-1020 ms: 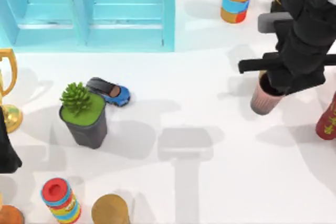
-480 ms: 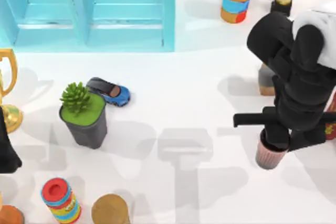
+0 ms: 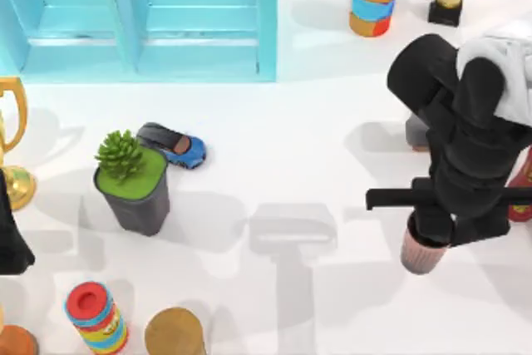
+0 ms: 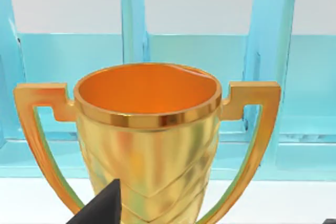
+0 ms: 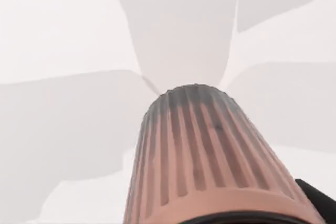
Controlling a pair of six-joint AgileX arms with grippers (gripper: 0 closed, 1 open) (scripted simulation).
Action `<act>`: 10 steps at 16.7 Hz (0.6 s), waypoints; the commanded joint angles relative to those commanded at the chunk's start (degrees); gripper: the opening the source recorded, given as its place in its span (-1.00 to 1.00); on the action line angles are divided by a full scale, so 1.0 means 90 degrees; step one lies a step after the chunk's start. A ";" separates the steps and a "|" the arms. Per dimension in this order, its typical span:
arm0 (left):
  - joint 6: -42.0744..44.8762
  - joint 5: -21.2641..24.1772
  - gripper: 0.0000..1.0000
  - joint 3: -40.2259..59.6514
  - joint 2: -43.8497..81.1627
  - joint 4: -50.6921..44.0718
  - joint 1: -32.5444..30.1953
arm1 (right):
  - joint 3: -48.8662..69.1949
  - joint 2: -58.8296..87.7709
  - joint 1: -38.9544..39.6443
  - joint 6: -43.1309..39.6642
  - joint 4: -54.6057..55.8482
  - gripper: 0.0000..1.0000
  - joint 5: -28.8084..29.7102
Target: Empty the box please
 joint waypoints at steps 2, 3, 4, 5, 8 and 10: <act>0.0000 0.0000 1.00 0.0000 0.0000 0.0000 0.0000 | -0.0135 0.0066 0.0016 0.0012 0.0200 -1.00 0.0004; 0.0000 0.0000 1.00 0.0000 0.0000 0.0000 0.0000 | -0.0201 0.0095 0.0024 0.0018 0.0317 -1.00 0.0005; 0.0000 0.0000 1.00 0.0000 0.0000 0.0000 0.0000 | -0.0276 0.0130 0.0032 0.0023 0.0458 -1.00 0.0006; 0.0000 0.0000 1.00 0.0000 0.0000 0.0000 0.0000 | -0.0357 0.0172 0.0042 0.0031 0.0586 -1.00 0.0007; 0.0000 0.0000 1.00 0.0000 0.0000 0.0000 0.0000 | -0.0431 0.0219 0.0055 0.0041 0.0671 -1.00 0.0010; 0.0000 0.0000 1.00 0.0000 0.0000 0.0000 0.0000 | -0.0431 0.0219 0.0055 0.0041 0.0671 -1.00 0.0010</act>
